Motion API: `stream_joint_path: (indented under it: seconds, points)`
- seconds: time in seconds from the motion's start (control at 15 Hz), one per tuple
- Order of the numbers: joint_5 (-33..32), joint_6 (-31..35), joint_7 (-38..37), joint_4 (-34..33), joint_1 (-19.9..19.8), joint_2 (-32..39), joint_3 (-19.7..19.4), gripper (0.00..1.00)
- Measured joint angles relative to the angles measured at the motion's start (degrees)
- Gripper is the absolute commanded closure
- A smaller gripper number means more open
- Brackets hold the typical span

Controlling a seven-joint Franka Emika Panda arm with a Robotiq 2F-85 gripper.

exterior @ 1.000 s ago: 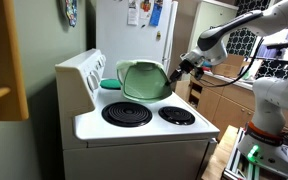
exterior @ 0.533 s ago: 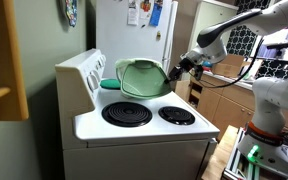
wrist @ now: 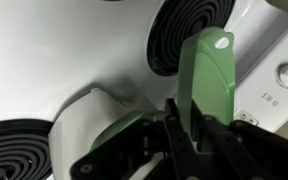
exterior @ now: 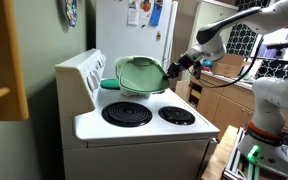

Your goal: Close the open bin

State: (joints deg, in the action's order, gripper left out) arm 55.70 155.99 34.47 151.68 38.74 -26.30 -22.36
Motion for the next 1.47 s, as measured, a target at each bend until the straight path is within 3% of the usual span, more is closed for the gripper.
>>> stream_joint_path:
  seconds: [0.53,1.0,1.07,1.47]
  points:
    - [1.7,-1.4,-19.0,-3.7,-0.2,0.4,0.1,0.96]
    - [10.4,-4.2,-29.1,-6.4,1.5,0.8,0.1,0.96]
    - [12.9,-5.7,-29.9,-6.9,0.1,1.3,1.4,0.96]
    - [25.3,-17.5,-35.8,-10.0,-17.3,5.0,16.2,0.96]
